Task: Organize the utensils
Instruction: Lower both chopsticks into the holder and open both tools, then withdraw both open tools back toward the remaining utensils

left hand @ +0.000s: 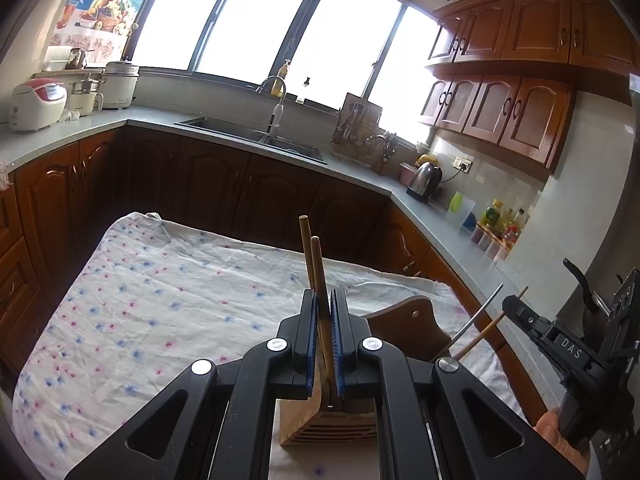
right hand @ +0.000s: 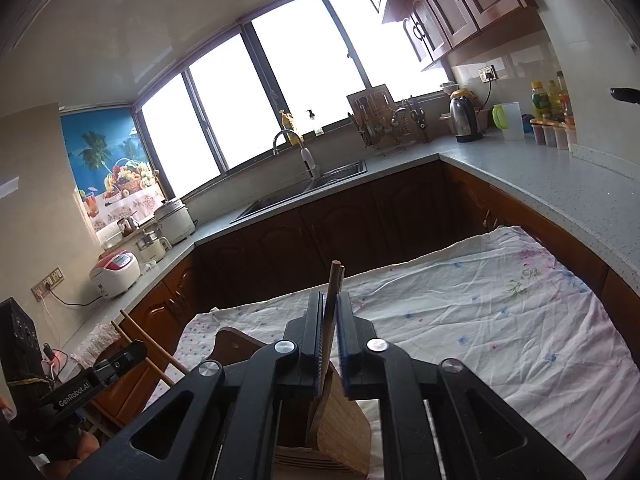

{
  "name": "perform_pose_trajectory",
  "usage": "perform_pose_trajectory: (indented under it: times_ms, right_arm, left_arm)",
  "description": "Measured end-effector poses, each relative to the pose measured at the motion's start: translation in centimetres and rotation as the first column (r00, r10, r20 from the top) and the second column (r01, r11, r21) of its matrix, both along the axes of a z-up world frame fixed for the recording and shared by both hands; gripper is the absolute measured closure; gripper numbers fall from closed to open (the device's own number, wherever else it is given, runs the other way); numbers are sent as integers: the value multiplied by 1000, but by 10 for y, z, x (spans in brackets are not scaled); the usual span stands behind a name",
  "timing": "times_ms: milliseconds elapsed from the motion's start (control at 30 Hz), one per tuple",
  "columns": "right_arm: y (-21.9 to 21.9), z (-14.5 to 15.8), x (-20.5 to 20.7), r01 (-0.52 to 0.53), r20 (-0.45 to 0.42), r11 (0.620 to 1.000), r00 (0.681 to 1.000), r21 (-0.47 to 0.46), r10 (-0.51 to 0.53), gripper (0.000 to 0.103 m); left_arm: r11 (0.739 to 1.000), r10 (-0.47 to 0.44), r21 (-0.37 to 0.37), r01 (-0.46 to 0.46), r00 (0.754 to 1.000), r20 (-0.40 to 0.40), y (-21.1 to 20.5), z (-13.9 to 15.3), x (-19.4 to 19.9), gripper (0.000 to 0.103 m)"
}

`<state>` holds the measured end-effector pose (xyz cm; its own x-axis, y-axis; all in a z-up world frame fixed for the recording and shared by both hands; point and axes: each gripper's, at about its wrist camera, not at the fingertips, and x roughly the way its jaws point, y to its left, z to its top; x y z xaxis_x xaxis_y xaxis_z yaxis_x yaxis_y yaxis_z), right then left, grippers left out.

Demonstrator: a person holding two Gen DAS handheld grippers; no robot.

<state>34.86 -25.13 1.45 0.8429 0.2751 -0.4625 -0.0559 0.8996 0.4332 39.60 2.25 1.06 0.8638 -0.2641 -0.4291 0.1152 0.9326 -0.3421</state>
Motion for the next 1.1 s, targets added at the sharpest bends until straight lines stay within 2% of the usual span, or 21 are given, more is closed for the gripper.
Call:
perform_pose_trajectory:
  times_ms: [33, 67, 100, 167, 233, 300, 433, 533, 600, 867, 1000, 1100]
  right_arm:
    - [-1, 1, -1, 0, 1, 1000, 1000, 2, 0, 89]
    - [-2, 2, -2, 1, 4, 1000, 1000, 6, -1, 74]
    - [-4, 4, -4, -2, 15, 1000, 1000, 19, 2, 52]
    - [-8, 10, -12, 1, 44, 999, 999, 43, -3, 32]
    - [-13, 15, -21, 12, 67, 999, 998, 49, -15, 30]
    - [-16, 18, -26, 7, 69, 998, 998, 61, -11, 20]
    - [-21, 23, -41, -4, 72, 997, 997, 75, -1, 14]
    - [-22, 25, -57, -12, 70, 997, 998, 78, 6, 11]
    - [-22, 25, -67, -23, 66, 997, 998, 79, 18, 8]
    - [-16, 14, -115, -56, 19, 997, 998, 55, 55, 7]
    - [-16, 1, -136, -44, -35, 999, 998, 24, 45, 7]
    - [-19, -10, -149, -40, -73, 999, 996, 36, 43, 7]
  left_arm:
    - [1000, -6, 5, 6, 1000, -6, -1, 0, 0, 98]
    - [1000, -14, 6, 14, 1000, -14, -1, 0, 0, 95]
    - [1000, -20, 2, 20, 1000, -22, -1, 0, -1, 91]
    - [1000, -9, -9, 9, 1000, -20, 2, 3, -6, 67]
    - [1000, 11, -17, -11, 1000, -2, 7, 6, -16, 53]
    - [999, 25, -20, -25, 1000, -1, 11, 7, -24, 47]
    - [998, 53, -37, -53, 999, -6, 22, 5, -47, 27]
    - [997, 63, -36, -63, 998, -2, 26, 6, -68, 25]
    - [997, 73, -27, -73, 997, -10, 28, 6, -80, 21]
    - [998, 60, -5, -61, 998, -32, 34, 6, -139, 20]
    - [999, 37, 0, -37, 998, -46, 34, 4, -165, 20]
    - [1000, 29, 11, -28, 997, -70, 31, 0, -183, 20]
